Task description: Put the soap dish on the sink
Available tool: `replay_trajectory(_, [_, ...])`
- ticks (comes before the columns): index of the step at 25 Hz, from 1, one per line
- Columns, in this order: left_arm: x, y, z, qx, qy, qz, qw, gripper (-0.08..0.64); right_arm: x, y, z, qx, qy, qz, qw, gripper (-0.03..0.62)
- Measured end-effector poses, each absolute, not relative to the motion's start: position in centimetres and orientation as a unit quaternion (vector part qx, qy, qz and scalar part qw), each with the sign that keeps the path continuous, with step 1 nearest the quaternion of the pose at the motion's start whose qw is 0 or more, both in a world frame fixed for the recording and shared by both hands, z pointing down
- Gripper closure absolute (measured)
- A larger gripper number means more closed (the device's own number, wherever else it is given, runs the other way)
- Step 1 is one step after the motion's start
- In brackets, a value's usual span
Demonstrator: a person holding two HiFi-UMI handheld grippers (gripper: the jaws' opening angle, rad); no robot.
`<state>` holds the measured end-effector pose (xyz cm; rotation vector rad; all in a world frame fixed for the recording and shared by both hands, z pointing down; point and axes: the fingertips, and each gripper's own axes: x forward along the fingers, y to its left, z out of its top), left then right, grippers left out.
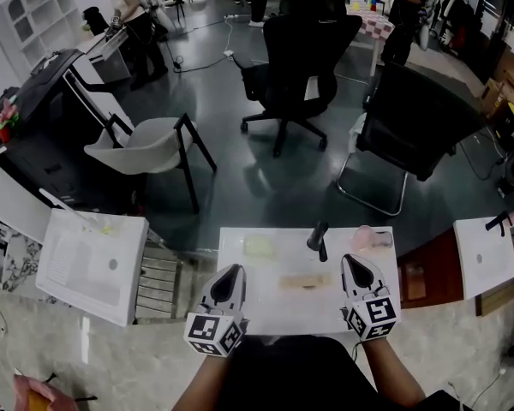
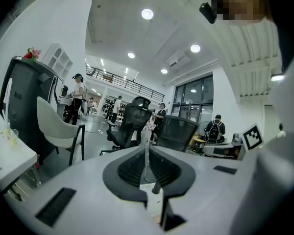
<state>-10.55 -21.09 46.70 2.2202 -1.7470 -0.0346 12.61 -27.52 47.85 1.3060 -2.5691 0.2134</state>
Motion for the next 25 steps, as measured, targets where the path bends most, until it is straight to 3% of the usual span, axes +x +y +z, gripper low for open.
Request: replay_trajectory(25, [-8.3,-18.3,47.8,0.765,-0.618,-0.006,0.18,0.532,13.9,-25.4,49.4,0.428,-0.891,0.083,0.123,0.595])
